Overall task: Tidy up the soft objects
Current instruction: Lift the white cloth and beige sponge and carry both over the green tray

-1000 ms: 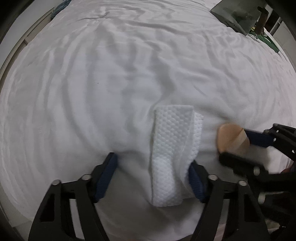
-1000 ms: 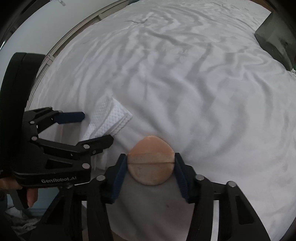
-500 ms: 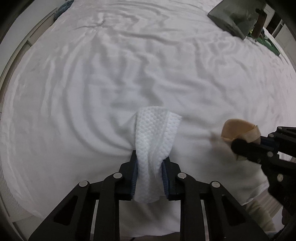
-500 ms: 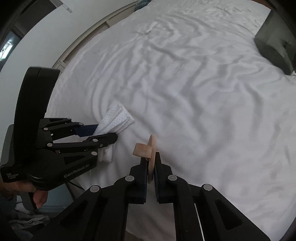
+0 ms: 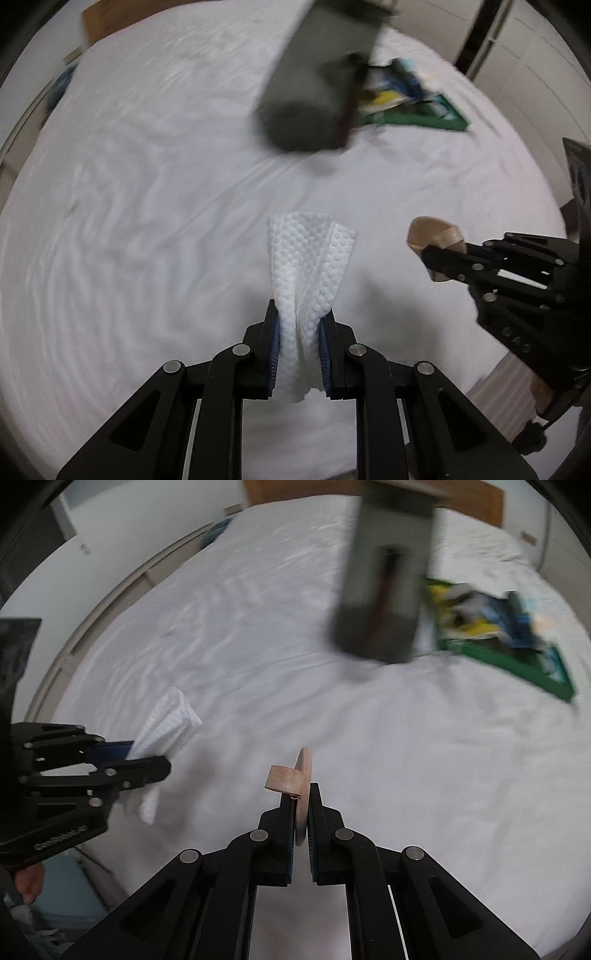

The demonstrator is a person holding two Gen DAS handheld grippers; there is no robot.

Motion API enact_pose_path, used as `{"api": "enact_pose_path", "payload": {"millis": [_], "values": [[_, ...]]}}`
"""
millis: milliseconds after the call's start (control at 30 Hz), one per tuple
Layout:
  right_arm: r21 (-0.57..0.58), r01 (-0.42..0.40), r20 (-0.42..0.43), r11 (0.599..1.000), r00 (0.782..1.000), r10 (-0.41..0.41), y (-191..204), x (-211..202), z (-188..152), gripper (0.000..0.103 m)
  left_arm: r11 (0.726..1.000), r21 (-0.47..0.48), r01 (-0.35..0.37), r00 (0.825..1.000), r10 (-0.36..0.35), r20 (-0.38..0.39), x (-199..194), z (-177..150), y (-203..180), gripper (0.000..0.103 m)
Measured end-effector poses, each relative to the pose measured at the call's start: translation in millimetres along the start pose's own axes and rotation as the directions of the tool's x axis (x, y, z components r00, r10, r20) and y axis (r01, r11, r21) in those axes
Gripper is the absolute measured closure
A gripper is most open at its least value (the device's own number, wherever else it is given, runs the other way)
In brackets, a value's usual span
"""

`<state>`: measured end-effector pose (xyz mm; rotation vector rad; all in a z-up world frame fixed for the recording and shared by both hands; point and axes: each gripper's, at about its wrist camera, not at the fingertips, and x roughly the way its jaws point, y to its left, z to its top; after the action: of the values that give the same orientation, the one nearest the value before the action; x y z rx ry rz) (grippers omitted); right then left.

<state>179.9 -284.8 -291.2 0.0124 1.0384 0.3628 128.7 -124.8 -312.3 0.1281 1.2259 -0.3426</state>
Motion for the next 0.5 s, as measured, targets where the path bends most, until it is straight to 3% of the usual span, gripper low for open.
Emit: {"api": "enact_pose_path", "payload": {"millis": [167,500], "values": [[0.019,0.105,0.044,0.994,0.993,-0.105,-75.6,-24.3,12.6,0.098,0.998,0.050,0.040,0.998,-0.042,0.047,10.0,59.0,-70.4,0.088],[0.034,0.204,0.129,0.978,0.970,-0.207,-190.9,-53.7,43.3,0.098,0.995,0.095,0.040,0.996,-0.047,0.070,42.7,135.8,-150.1,0.088]]}}
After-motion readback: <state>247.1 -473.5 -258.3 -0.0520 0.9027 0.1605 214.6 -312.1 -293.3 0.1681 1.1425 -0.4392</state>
